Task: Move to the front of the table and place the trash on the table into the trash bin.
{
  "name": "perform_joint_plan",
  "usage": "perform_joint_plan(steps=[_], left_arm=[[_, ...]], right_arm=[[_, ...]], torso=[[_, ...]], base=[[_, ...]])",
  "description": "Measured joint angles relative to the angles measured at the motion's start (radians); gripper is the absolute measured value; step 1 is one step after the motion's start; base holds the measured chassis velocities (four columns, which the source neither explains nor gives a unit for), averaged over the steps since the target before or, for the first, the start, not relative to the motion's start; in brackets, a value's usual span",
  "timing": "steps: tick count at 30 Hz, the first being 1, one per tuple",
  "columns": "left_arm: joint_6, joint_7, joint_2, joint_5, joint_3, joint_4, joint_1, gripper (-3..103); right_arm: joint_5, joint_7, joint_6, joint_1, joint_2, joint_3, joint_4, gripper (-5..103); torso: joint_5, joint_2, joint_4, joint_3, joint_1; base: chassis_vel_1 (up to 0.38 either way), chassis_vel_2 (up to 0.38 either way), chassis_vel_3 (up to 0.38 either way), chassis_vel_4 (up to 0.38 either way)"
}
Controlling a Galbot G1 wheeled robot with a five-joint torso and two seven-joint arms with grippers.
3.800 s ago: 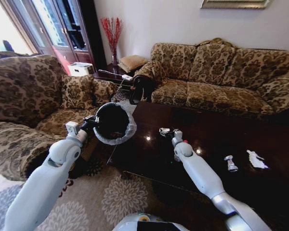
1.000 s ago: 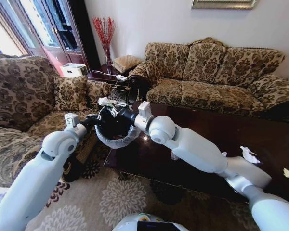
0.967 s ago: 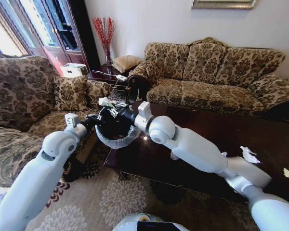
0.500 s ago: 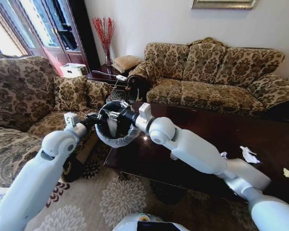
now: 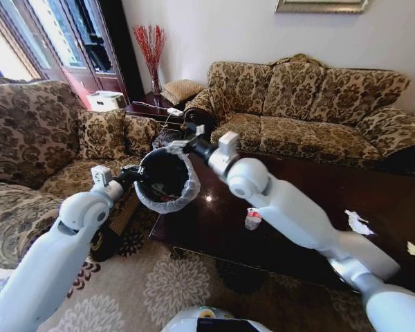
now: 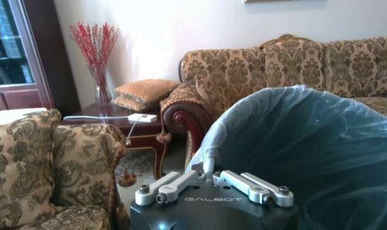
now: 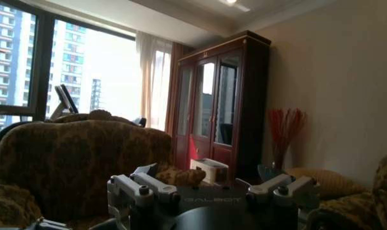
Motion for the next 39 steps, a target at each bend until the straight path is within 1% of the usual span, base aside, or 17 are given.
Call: perform_joint_plan(steps=[2,4,5,8,10,11,12,15,19,22,23,27,32,34,36,37,39], left_arm=[[-0.014,0.012,-0.004,0.012,-0.002,-0.005,0.01,0],[-0.034,0.02,-0.01,0.032,-0.004,-0.006,0.022,0],[-0.034,0.02,-0.01,0.032,-0.004,-0.006,0.022,0],[-0.046,0.028,-0.02,0.046,-0.003,-0.006,0.031,0],[-0.047,0.028,-0.023,0.048,-0.002,-0.006,0.032,0],[-0.048,0.031,-0.027,0.052,0.001,-0.006,0.032,0],[-0.048,0.031,-0.027,0.052,0.001,-0.006,0.032,0],[-0.053,0.037,-0.03,0.058,0.009,-0.003,0.034,0],[-0.054,0.04,-0.027,0.058,0.01,-0.004,0.036,0],[-0.056,0.044,-0.025,0.059,0.01,-0.01,0.043,0],[-0.056,0.044,-0.025,0.059,0.01,-0.01,0.043,0],[-0.064,0.046,-0.028,0.06,0.012,-0.01,0.05,0],[-0.073,0.048,-0.035,0.06,0.015,-0.01,0.053,0],[-0.077,0.049,-0.037,0.059,0.016,-0.01,0.055,0],[-0.086,0.049,-0.038,0.056,0.016,-0.01,0.059,0],[-0.086,0.049,-0.038,0.056,0.016,-0.01,0.059,0],[-0.09,0.049,-0.038,0.056,0.015,-0.011,0.062,0]], right_arm=[[-0.006,0.018,-0.008,-0.063,-0.05,0.056,0.006,100],[-0.034,0.042,-0.012,-0.189,-0.106,0.142,0.007,100],[-0.034,0.042,-0.012,-0.189,-0.106,0.142,0.007,100],[-0.116,0.08,-0.003,-0.388,-0.153,0.253,0.018,100],[-0.13,0.092,-0.001,-0.43,-0.154,0.274,0.023,100],[-0.155,0.134,0.003,-0.526,-0.143,0.31,0.029,100],[-0.155,0.134,0.003,-0.526,-0.143,0.31,0.029,100],[-0.226,0.241,0.036,-0.706,-0.065,0.337,0.021,100],[-0.256,0.261,0.055,-0.763,-0.034,0.342,0.008,100],[-0.304,0.294,0.088,-0.832,0.047,0.352,-0.051,100],[-0.304,0.294,0.088,-0.832,0.047,0.352,-0.051,100],[-0.3,0.336,0.107,-0.832,0.121,0.354,-0.148,100],[-0.265,0.296,0.126,-0.816,0.153,0.354,-0.212,100],[-0.252,0.256,0.137,-0.81,0.163,0.354,-0.237,100],[-0.248,0.176,0.153,-0.802,0.169,0.353,-0.271,100],[-0.248,0.176,0.153,-0.802,0.169,0.353,-0.271,100],[-0.245,0.128,0.155,-0.789,0.172,0.346,-0.298,100]], torso=[[-0.0003,0.0,0.0,0.0,0.0],[0.0003,0.0,-0.0003,0.0,0.0],[0.0003,0.0,-0.0003,0.0,0.0],[0.0,0.0,-0.0002,0.0,0.0],[-0.0002,0.0,-0.0002,0.0,0.0],[-0.0005,0.0,-0.0002,0.0,0.0],[-0.0005,0.0,-0.0002,0.0,0.0],[-0.0002,0.0,-0.0002,0.0,0.0],[-0.0003,0.0,-0.0002,0.0,0.0],[-0.0006,0.0,-0.0001,0.0,0.0],[-0.0006,0.0,-0.0001,0.0,0.0],[-0.0005,0.0,-0.0001,0.0,0.0],[-0.0006,0.0,-0.0004,0.0,0.0],[-0.0005,0.0,-0.0005,0.0,0.0],[-0.0004,0.0,-0.0007,0.0,0.0],[-0.0004,0.0,-0.0007,0.0,0.0],[-0.0003,0.0,-0.0004,0.0,0.0]], base=[[0.0,0.0,0.0,0.0],[0.0,0.0,0.0,0.0],[0.0,0.0,0.0,0.0],[0.0,0.0,0.0,0.0],[0.0,0.0,0.0,0.0],[0.0,0.0,0.0,0.0],[0.0,0.0,0.0,0.0],[0.0,0.0,0.0,0.0],[-0.024,-0.029,-0.038,-0.045],[-0.058,-0.058,-0.055,-0.066],[-0.073,-0.06,-0.061,-0.066],[-0.094,-0.072,-0.078,-0.081],[-0.108,-0.097,-0.102,-0.094],[-0.098,-0.102,-0.107,-0.084],[-0.078,-0.045,-0.043,-0.035],[-0.078,-0.023,-0.025,-0.035],[0.0,0.0,0.0,0.0]])
